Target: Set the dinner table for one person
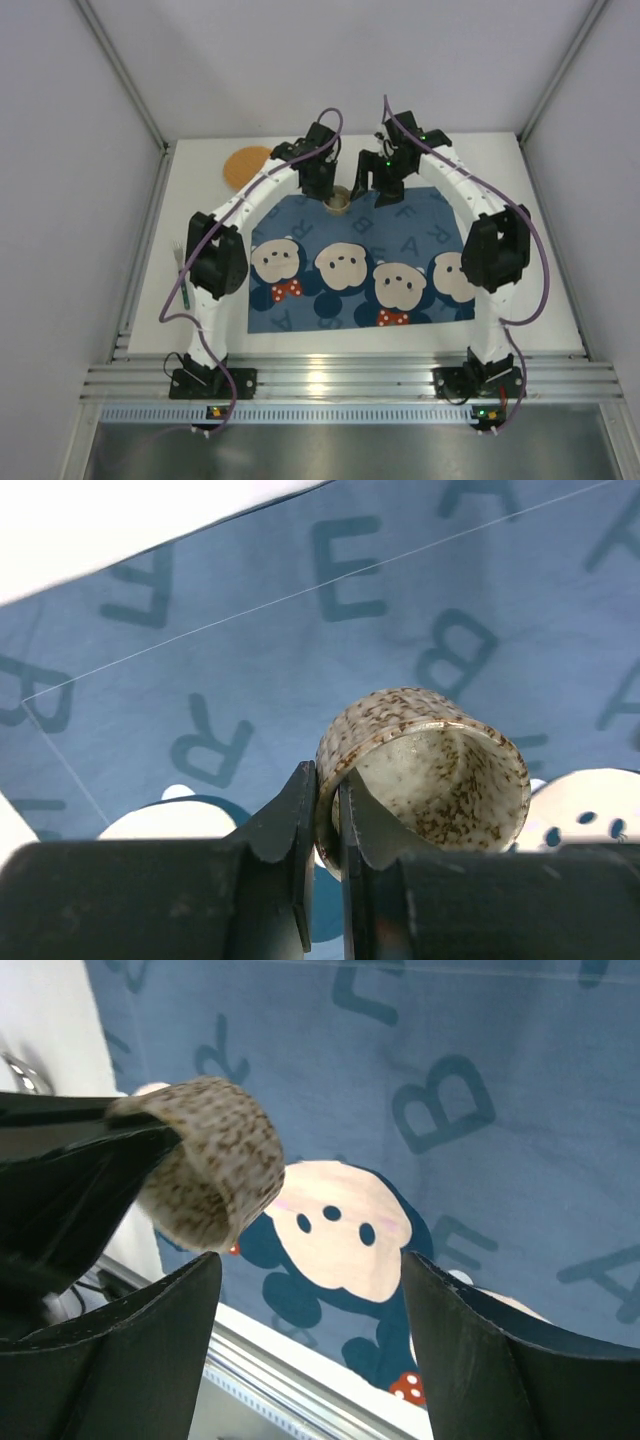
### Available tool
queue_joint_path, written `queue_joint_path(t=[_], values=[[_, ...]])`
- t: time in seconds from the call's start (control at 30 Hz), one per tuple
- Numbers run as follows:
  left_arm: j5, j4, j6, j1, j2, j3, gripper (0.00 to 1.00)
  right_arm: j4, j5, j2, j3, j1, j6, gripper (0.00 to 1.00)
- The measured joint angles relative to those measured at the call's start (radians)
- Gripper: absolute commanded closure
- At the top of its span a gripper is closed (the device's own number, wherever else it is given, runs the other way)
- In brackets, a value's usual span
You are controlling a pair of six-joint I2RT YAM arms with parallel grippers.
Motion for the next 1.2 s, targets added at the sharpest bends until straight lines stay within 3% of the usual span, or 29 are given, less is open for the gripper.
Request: queue_joint_path(t=[0.17, 0.33, 0.7, 0.73, 0.8, 0.83, 0.87, 0.93, 1.07, 1.2], values=[[-0.036, -0.033, 0.000, -0.053, 0.000, 0.040, 1.00, -0.010, 0.007, -0.002, -0.050, 0.004, -0.012, 0.31], [-0.087, -0.086, -0.003, -0.090, 0.012, 0.069, 1.00, -0.021, -0.005, -0.013, -0.075, 0.009, -0.018, 0.42], [-0.090, -0.103, -0.007, -0.190, 0.034, 0.129, 1.00, -0.023, 0.040, -0.023, -0.116, 0.015, -0.019, 0.43], [-0.093, -0.103, -0.008, -0.195, 0.034, 0.129, 1.00, -0.022, 0.038, -0.024, -0.117, 0.017, -0.018, 0.46], [-0.091, -0.105, -0.008, -0.196, 0.034, 0.129, 1.00, -0.019, 0.032, -0.024, -0.121, 0.018, -0.019, 0.62], [-0.086, -0.103, -0.008, -0.194, 0.034, 0.130, 1.00, -0.010, 0.023, -0.024, -0.122, 0.019, -0.015, 0.70], [-0.086, -0.105, -0.008, -0.192, 0.035, 0.130, 1.00, -0.006, 0.025, -0.024, -0.123, 0.023, -0.020, 0.87], [-0.091, -0.116, 0.000, -0.182, 0.036, 0.130, 1.00, -0.010, 0.011, -0.029, -0.129, 0.023, -0.038, 1.00], [-0.103, -0.120, 0.009, -0.181, 0.040, 0.139, 0.55, 0.000, 0.052, -0.034, -0.150, 0.032, -0.037, 1.00], [-0.111, -0.120, -0.003, -0.193, 0.040, 0.154, 0.34, 0.002, 0.088, -0.031, -0.161, 0.031, -0.027, 1.00]])
